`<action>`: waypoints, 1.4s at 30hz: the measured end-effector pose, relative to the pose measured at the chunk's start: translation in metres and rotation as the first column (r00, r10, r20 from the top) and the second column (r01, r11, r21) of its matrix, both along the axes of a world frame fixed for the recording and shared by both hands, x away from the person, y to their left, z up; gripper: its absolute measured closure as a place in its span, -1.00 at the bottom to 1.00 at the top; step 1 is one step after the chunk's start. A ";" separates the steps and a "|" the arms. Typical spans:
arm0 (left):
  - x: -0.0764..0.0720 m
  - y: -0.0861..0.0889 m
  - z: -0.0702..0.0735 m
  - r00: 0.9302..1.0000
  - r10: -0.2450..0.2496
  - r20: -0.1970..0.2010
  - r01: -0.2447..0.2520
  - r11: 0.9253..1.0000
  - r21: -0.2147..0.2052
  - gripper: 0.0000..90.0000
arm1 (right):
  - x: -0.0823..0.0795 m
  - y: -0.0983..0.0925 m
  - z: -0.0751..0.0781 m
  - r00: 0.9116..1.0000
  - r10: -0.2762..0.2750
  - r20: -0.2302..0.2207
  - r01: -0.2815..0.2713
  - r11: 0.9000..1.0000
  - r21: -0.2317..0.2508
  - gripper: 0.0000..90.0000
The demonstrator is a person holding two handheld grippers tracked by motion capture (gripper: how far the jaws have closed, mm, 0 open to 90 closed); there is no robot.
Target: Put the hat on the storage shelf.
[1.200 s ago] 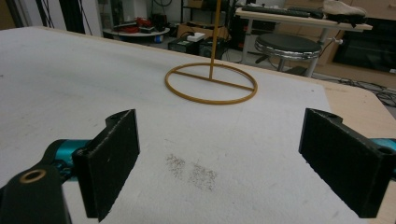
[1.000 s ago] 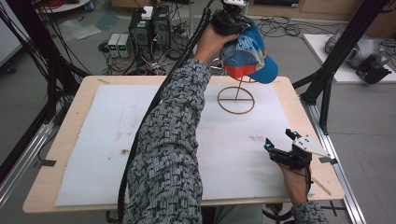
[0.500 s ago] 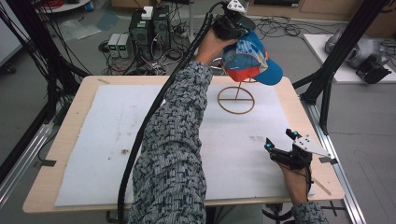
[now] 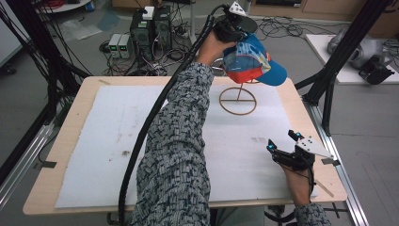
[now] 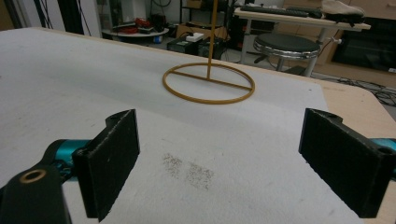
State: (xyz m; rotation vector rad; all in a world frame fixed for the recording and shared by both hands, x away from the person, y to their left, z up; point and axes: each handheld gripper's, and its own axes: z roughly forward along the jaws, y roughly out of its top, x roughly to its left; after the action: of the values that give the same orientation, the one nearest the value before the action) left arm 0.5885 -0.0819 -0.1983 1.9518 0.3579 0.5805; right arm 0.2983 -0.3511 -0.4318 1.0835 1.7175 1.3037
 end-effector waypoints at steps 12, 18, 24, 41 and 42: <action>0.005 -0.007 -0.013 1.000 0.000 -0.022 0.001 0.999 0.032 0.95 | 0.000 -0.001 0.000 1.000 0.002 0.000 -0.002 1.000 0.000 -0.74; 0.008 -0.003 -0.021 1.000 0.005 -0.027 -0.005 1.000 0.018 0.95 | 0.000 -0.001 0.000 1.000 0.000 -0.003 0.000 1.000 0.004 -0.74; 0.010 -0.004 -0.023 1.000 0.005 -0.018 -0.005 1.000 0.018 0.95 | 0.001 -0.001 0.000 1.000 0.002 -0.003 -0.002 1.000 0.004 -0.74; 0.017 -0.007 -0.033 0.999 0.008 -0.049 -0.008 1.000 -0.002 0.94 | 0.001 -0.002 -0.001 1.000 0.000 -0.003 0.000 1.000 0.001 -0.74; 0.017 -0.007 -0.034 0.999 0.006 -0.048 -0.006 1.000 -0.001 0.93 | 0.001 -0.002 -0.001 1.000 0.000 -0.003 0.000 1.000 0.000 -0.74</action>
State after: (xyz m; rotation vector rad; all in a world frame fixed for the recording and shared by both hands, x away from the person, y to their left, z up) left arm 0.6058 -0.0889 -0.2320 1.9673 0.3943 0.5374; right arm 0.2996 -0.3527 -0.4326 1.0856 1.7194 1.3023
